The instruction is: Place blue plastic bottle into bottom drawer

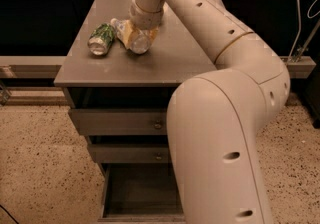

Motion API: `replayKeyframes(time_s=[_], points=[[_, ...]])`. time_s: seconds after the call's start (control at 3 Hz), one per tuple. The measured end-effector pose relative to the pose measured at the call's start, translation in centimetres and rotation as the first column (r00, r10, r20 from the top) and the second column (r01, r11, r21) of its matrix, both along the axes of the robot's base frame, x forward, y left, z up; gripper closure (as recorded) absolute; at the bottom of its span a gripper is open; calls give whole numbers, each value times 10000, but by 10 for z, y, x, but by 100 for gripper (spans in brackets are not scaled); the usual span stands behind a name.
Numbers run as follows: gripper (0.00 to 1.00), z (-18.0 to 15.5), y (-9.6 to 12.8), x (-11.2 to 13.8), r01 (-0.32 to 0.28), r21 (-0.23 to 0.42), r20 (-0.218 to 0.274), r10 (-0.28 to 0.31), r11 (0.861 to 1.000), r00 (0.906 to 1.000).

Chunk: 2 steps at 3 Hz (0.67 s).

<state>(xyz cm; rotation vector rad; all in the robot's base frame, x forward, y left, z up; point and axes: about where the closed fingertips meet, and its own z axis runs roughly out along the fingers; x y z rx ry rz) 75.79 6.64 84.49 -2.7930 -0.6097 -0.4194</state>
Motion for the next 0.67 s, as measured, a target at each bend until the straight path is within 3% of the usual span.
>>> replayKeyframes(time_s=[0.33,0.67], points=[[83,10,5,-2,-305,1039,110,295,9941,9995],[100,35,-12,-13,397,1576,272,-446,9867,9986]])
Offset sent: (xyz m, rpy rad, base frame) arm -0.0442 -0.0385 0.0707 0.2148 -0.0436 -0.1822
